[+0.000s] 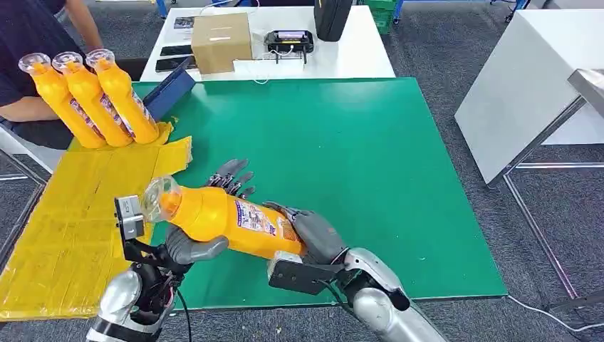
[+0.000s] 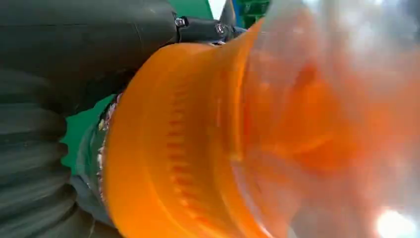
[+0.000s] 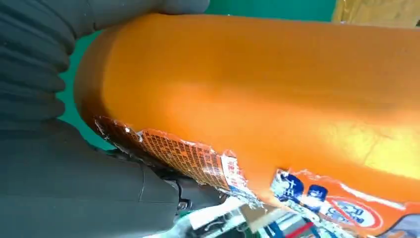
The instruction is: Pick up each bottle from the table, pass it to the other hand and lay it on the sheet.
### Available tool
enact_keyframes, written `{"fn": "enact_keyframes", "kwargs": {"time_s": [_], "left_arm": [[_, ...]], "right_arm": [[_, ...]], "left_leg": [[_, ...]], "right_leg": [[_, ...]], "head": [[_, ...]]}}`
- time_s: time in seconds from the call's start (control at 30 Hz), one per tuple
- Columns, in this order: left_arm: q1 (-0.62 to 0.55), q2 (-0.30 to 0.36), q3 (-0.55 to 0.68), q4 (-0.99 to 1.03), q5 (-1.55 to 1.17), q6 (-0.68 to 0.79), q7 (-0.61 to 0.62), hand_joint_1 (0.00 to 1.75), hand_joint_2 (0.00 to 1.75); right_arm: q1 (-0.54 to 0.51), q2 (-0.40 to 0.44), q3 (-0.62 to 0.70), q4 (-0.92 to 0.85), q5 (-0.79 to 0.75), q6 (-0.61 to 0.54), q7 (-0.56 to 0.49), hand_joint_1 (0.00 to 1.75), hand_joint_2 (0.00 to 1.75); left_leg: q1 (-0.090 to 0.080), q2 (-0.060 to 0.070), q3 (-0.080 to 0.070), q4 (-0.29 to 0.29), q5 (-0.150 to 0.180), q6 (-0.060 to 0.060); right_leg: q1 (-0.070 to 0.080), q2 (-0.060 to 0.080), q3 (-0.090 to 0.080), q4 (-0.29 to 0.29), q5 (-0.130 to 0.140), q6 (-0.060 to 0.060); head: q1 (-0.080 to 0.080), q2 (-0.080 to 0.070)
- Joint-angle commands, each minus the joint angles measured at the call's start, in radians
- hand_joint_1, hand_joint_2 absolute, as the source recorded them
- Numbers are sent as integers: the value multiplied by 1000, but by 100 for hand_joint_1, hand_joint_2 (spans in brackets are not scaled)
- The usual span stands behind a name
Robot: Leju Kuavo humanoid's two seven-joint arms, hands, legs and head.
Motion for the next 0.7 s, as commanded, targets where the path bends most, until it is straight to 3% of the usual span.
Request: {"fn": "enact_keyframes", "kwargs": {"time_s": [0.03, 0.13, 0.17, 0.7], "left_arm": [[-48, -4, -45, 81, -24, 4, -3, 0, 175], [-50, 3, -55, 65, -91, 7, -44, 0, 175], [-46, 1, -52, 58, -91, 2, -52, 175, 175], [-37, -6, -36, 30, -149, 1, -103, 175, 175]], "right_arm": [[-118, -44, 185, 56, -20, 27, -6, 175, 175], [-123, -46, 191, 49, -26, 27, -1, 175, 175], [-121, -48, 190, 48, -27, 27, -1, 175, 175], [-99, -53, 172, 57, -20, 23, -2, 175, 175]], "left_leg": [[1, 0, 4, 0, -2, -1], [1, -1, 3, 0, -1, -1], [1, -1, 2, 0, -1, -1], [1, -2, 3, 0, -2, -1]], "right_leg": [[0, 6, 4, 0, -1, -2], [0, 3, 3, 0, -1, -1], [1, 3, 3, -1, -1, -1], [1, 4, 4, 0, -1, -2]], "head": [[0, 0], [0, 0], [0, 0], [0, 0]]}}
